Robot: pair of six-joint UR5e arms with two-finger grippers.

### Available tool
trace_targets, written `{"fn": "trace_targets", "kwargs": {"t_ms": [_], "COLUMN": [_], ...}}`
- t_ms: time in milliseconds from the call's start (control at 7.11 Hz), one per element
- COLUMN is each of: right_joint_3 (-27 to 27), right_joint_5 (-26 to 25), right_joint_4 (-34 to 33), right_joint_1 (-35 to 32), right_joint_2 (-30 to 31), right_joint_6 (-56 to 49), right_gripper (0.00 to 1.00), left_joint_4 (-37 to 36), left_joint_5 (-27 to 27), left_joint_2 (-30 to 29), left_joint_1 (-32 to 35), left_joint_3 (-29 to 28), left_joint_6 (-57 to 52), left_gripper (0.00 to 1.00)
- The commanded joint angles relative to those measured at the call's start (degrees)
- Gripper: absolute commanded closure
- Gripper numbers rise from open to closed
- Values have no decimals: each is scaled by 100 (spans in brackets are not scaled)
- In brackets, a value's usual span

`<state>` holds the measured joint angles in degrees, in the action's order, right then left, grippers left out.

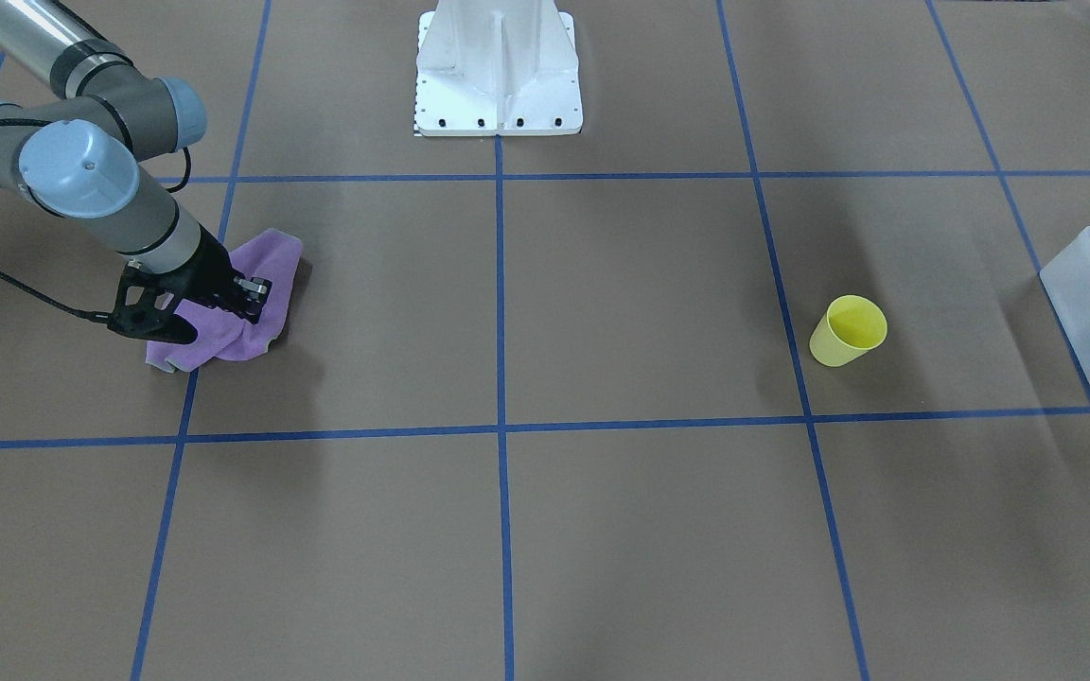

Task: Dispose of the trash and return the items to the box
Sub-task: 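Pinch the purple cloth with the right gripper and lift it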

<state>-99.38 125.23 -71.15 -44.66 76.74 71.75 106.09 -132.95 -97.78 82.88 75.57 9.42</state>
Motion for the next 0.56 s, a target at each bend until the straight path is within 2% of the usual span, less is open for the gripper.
{"fn": "trace_targets", "kwargs": {"t_ms": [0,422], "right_joint_3": [-562,-731], "right_joint_5": [605,1607], "right_joint_4": [-22,-39], "right_joint_1": [-804,-2507], "right_joint_2": [585,1691], "right_joint_6": [-378,-2254], "right_gripper": [100,100], "left_joint_4": [-369,-369], "left_joint_5": [-20,24], "left_joint_2": [-416,-855], "left_joint_1": [-261,-1281], "left_joint_3": [316,818], "left_joint_6": [994,2921], "left_gripper": [2,2]}}
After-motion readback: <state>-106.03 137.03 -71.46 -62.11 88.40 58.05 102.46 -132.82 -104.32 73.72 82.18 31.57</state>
